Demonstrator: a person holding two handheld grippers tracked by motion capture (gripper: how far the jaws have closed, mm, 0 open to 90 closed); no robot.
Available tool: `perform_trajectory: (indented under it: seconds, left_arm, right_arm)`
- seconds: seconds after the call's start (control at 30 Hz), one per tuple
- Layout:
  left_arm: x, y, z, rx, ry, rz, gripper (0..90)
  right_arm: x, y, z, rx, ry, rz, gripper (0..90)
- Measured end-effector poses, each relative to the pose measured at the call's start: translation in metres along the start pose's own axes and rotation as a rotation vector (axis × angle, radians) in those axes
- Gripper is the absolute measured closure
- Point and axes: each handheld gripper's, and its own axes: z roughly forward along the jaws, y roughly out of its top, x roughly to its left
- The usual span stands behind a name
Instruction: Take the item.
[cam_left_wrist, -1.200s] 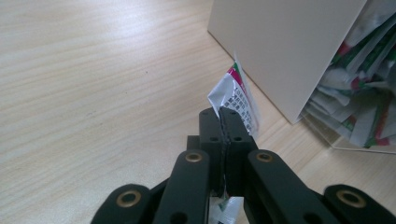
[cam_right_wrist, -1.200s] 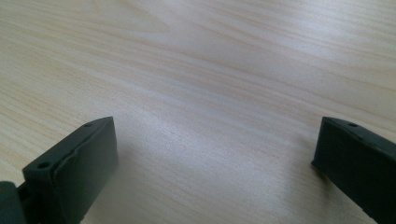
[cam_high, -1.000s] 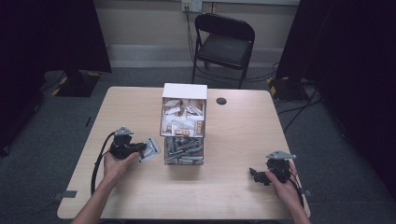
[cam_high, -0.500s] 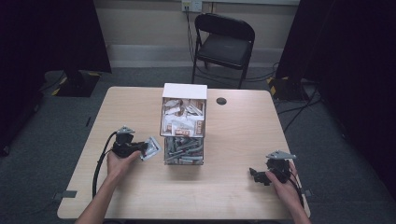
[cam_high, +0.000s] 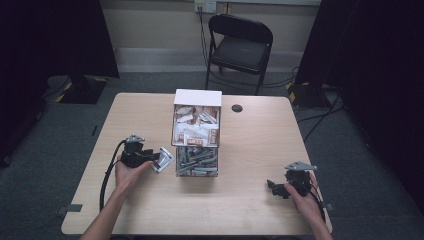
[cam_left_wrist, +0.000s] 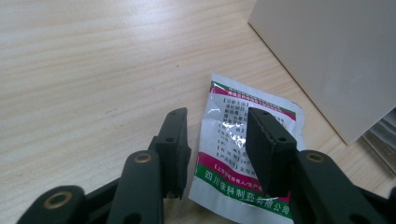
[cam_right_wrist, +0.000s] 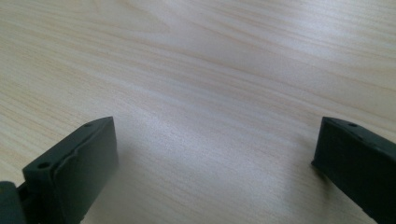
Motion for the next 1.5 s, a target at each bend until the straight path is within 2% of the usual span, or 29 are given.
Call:
perform_trajectory:
  seconds: [0.2, 0.23, 0.5, 0.57, 0.7, 0.8, 0.97, 1.03, 1.1, 1.17, 1.27, 1.43, 1.5]
  left_arm:
    - [-0.006, 0.004, -0.006, -0.004, 0.011, -0.008, 41.5]
    - [-0.005, 0.004, -0.008, 0.007, 0.005, 0.009, 38.4]
    - [-0.002, 0.005, -0.029, -0.033, 0.022, 0.021, 25.1]
    - [0.001, 0.004, -0.035, -0.032, 0.002, 0.026, 22.5]
    - [0.005, -0.002, -0.047, -0.046, 0.029, 0.028, 21.8]
    - [0.010, -0.007, -0.057, -0.049, 0.024, 0.026, 21.5]
    - [0.015, -0.014, -0.075, -0.058, 0.043, 0.039, 21.1]
    - [0.018, -0.018, -0.083, -0.075, 0.039, 0.020, 21.0]
    - [0.020, -0.022, -0.090, -0.089, 0.054, 0.028, 20.6]
    - [0.022, -0.026, -0.095, -0.085, 0.074, 0.009, 21.0]
    - [0.023, -0.034, -0.101, -0.062, 0.099, 0.003, 21.9]
    - [0.019, -0.048, -0.106, -0.032, 0.097, 0.024, 22.6]
    - [0.017, -0.053, -0.107, -0.029, 0.087, 0.005, 22.7]
  right_arm:
    - [0.000, 0.000, 0.000, 0.000, 0.000, -0.001, 0.0]
    - [0.000, 0.000, 0.000, 0.000, 0.000, -0.001, 0.0]
    - [0.000, 0.000, 0.000, 0.000, 0.000, 0.000, 0.0]
    - [0.000, 0.000, 0.000, 0.000, 0.000, -0.001, 0.0]
    - [0.000, 0.000, 0.000, 0.000, 0.000, 0.000, 0.0]
    - [0.000, 0.000, 0.000, 0.000, -0.001, 0.000, 0.0]
    - [0.000, 0.000, 0.000, 0.000, 0.000, 0.000, 0.0]
    - [0.000, 0.000, 0.000, 0.000, -0.001, 0.000, 0.0]
    - [0.000, 0.000, 0.000, 0.000, 0.000, 0.000, 0.0]
    - [0.000, 0.000, 0.000, 0.000, -0.001, 0.000, 0.0]
    - [0.000, 0.000, 0.000, 0.000, -0.001, 0.000, 0.0]
    - [0.000, 0.000, 0.000, 0.000, 0.000, 0.000, 0.0]
    - [0.000, 0.000, 0.000, 0.000, -0.001, -0.001, 0.0]
